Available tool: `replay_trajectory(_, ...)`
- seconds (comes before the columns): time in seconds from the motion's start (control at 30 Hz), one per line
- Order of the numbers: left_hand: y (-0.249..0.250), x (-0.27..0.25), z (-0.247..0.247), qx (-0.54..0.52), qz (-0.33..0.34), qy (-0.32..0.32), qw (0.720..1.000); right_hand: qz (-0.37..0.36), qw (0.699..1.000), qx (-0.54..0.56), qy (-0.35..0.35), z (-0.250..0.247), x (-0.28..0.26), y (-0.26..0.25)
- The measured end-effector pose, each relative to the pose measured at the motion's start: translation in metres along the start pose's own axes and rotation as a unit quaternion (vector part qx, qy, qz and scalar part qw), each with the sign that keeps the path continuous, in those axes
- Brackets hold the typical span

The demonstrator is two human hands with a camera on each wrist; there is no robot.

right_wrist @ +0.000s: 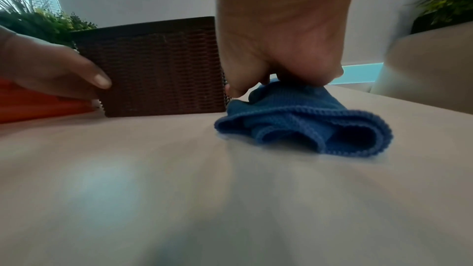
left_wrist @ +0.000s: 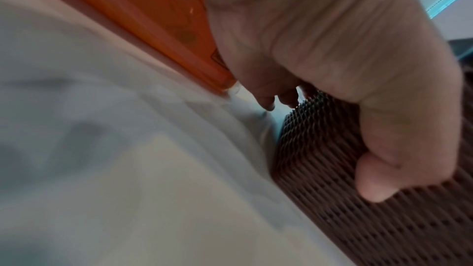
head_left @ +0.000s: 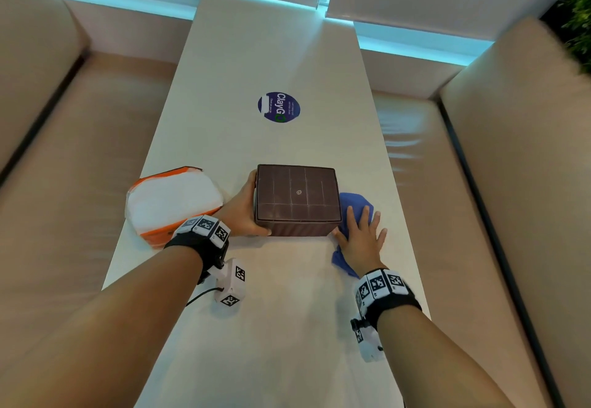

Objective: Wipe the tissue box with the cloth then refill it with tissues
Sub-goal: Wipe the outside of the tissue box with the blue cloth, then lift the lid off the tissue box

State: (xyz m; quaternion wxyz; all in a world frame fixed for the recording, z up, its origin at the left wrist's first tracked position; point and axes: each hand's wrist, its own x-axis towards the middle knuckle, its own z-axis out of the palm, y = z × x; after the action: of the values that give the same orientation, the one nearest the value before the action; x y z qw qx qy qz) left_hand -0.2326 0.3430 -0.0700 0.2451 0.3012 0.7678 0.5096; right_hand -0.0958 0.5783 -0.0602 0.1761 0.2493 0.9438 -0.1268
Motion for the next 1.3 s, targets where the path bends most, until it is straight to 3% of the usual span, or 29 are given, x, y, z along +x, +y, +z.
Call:
replay_trajectory(0.3,-0.005,0.012,-0.008,0.024,-0.008,0.001,1.0,-0.013,0.991,-0.092,-0.095,0.001,0.011,0.003)
replay_trajectory(0.43,-0.005,0.016,-0.01,0.036,-0.011,-0.004,0.999,0.009,0.97,-0.143,-0.199,-0.056,0.021,-0.016)
replay_trajectory(0.6,-0.006,0.018,-0.011,0.039,-0.011,-0.006,0.999,0.015,0.98,-0.154,-0.122,-0.126,0.015,-0.084)
replay_trajectory(0.67,-0.006,0.019,-0.012,0.037,-0.015,-0.011,0.999,-0.059,0.984,-0.137,-0.102,-0.131,0.011,-0.114)
replay_trajectory(0.73,-0.007,0.022,-0.012,0.036,-0.026,-0.012,0.999,-0.158,0.97,-0.128,-0.131,-0.128,0.009,-0.139)
replay_trajectory(0.8,-0.008,0.025,-0.012,0.047,-0.035,-0.006,0.998,-0.202,0.955,-0.156,-0.154,-0.114,0.014,-0.156)
replay_trajectory(1.07,-0.01,0.03,-0.014,0.084,-0.065,-0.004,0.994,-0.252,0.924,-0.265,-0.108,-0.092,0.034,-0.182)
replay_trajectory(1.3,-0.011,0.028,-0.014,0.104,-0.101,-0.001,0.989,-0.255,0.921,-0.276,-0.101,-0.095,0.03,-0.185)
